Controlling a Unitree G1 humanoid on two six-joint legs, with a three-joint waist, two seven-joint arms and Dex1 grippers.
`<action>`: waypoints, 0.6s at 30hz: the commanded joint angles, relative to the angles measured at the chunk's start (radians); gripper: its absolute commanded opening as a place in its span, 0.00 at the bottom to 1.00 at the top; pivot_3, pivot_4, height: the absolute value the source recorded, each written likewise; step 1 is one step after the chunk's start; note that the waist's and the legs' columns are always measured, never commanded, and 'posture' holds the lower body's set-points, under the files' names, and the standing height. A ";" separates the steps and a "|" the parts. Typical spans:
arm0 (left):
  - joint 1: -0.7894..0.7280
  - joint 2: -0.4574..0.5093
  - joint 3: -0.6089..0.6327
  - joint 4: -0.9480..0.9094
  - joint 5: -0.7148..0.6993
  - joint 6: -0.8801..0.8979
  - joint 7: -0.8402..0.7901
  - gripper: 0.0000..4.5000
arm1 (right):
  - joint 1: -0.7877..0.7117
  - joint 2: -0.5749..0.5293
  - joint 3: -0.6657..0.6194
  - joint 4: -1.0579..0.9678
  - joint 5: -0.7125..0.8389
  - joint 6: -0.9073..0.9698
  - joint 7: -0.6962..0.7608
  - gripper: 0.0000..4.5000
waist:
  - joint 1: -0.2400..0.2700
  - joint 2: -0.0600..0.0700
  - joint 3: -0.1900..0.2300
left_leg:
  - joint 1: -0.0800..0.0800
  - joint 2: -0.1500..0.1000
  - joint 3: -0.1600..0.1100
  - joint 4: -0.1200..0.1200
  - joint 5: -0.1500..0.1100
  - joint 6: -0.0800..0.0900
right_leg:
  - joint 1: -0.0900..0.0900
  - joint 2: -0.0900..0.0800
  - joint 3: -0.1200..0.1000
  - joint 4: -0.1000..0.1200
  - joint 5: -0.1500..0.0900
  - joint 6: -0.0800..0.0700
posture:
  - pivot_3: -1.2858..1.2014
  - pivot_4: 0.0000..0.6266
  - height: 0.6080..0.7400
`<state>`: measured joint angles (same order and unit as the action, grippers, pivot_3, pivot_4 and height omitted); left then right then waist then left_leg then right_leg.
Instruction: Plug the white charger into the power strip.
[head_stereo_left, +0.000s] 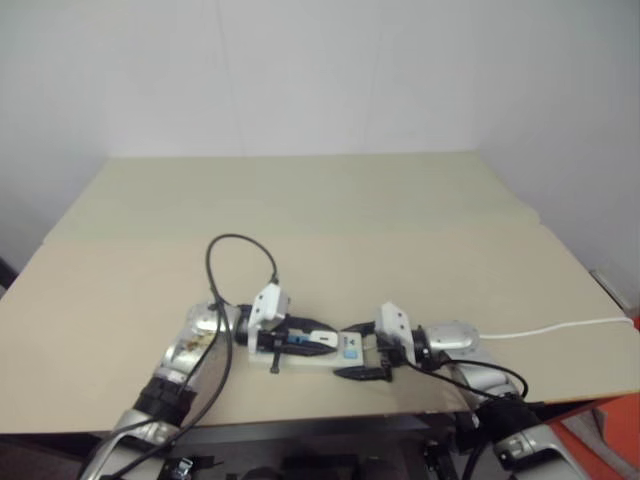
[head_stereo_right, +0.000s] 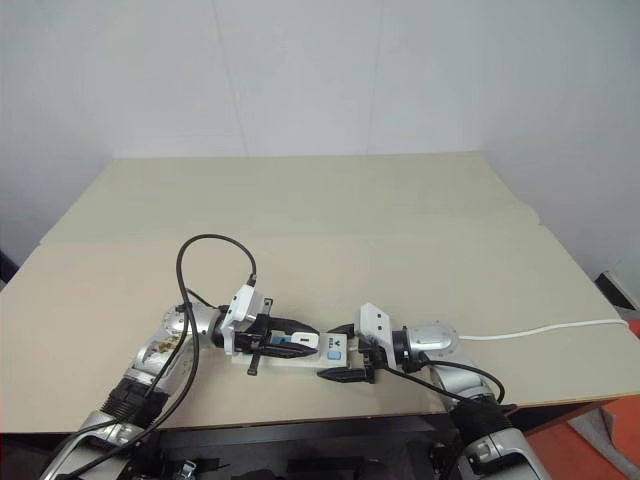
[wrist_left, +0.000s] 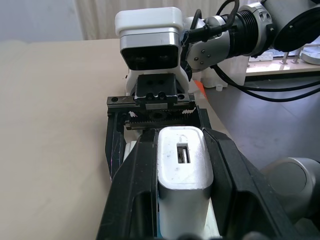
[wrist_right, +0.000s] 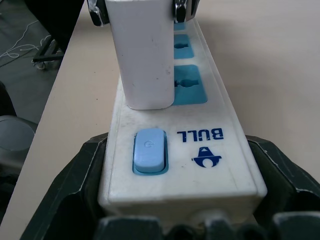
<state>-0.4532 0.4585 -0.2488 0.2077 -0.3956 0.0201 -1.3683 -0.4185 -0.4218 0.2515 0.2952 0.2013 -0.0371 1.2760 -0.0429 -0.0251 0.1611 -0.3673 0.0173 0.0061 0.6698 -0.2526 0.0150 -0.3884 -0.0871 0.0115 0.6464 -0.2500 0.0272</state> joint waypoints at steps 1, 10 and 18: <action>0.064 0.055 -0.016 0.064 0.079 0.046 0.021 0.23 | 0.000 -0.008 0.014 -0.009 0.010 0.001 0.042 0.76 | 0.000 0.000 0.000 | 0.000 0.000 0.000 0.000 0.000 0.000 | 0.000 0.000 0.000 0.000 0.000 0.000 | 0.52 0.24 1.00; 0.063 0.056 -0.017 0.065 0.086 0.031 0.014 0.23 | 0.000 -0.007 0.014 -0.010 0.012 0.000 0.039 0.76 | -0.001 0.000 0.000 | 0.000 0.000 0.000 -0.001 0.000 0.000 | 0.000 0.000 0.000 0.000 0.000 0.000 | 0.52 0.24 1.00; 0.062 0.028 -0.002 0.074 0.091 -0.001 0.024 0.80 | -0.002 -0.003 0.013 -0.008 0.016 0.000 0.041 0.76 | 0.003 0.000 0.000 | 0.000 0.000 0.001 -0.002 0.000 0.000 | -0.001 0.000 0.001 -0.001 0.000 0.000 | 0.52 0.24 1.00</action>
<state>-0.4228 0.4922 -0.2250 0.2358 -0.3428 0.0116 -1.3497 -0.4188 -0.4282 0.2499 0.2956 0.2112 -0.0368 1.2935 -0.0403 -0.0246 0.1611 -0.3675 0.0171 0.0068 0.6674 -0.2526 0.0150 -0.3897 -0.0873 0.0124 0.6454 -0.2501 0.0273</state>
